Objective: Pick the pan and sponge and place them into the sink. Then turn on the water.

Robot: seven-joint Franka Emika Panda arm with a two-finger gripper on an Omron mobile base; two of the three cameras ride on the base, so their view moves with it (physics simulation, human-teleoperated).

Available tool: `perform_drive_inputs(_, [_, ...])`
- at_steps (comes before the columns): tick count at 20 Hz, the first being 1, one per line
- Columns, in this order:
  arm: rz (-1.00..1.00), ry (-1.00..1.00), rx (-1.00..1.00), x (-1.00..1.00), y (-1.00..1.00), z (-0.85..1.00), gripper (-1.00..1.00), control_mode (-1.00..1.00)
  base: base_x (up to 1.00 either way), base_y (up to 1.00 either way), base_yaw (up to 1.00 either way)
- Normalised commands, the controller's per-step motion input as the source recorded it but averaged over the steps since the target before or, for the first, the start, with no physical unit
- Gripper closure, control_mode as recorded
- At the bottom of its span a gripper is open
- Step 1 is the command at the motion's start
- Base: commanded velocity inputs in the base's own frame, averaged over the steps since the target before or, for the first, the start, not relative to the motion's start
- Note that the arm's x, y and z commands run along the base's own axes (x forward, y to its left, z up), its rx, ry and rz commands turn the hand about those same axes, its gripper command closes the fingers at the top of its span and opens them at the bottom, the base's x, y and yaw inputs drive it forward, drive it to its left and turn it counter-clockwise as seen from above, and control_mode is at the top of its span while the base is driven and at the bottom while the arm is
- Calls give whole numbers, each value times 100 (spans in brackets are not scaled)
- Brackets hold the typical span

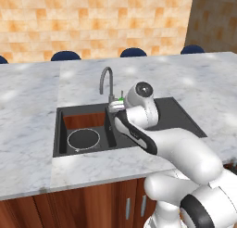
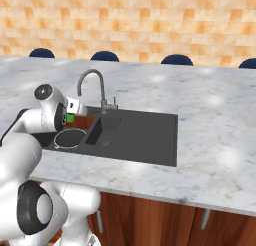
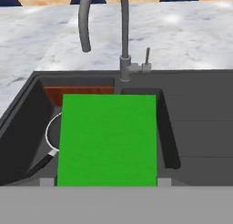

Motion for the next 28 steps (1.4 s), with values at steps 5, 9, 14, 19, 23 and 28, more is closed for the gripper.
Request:
perform_drive_inputs(5, [-6,0,-8,10,40,-10,100,-100,0,0,0])
perform_drive_inputs(9, [-7,7,-6,21,39,-22,100,-100,0,0,0])
perform_drive_inputs(14, [-7,4,-5,30,36,-26,100,-100,0,0,0])
perform_drive_inputs(19, [-4,0,-4,28,28,-35,100,-100,0,0,0])
perform_drive_inputs(23, [0,-1,0,27,15,-46,100,-100,0,0,0])
perform_drive_inputs(28, [0,0,1,29,14,-43,100,-100,0,0,0])
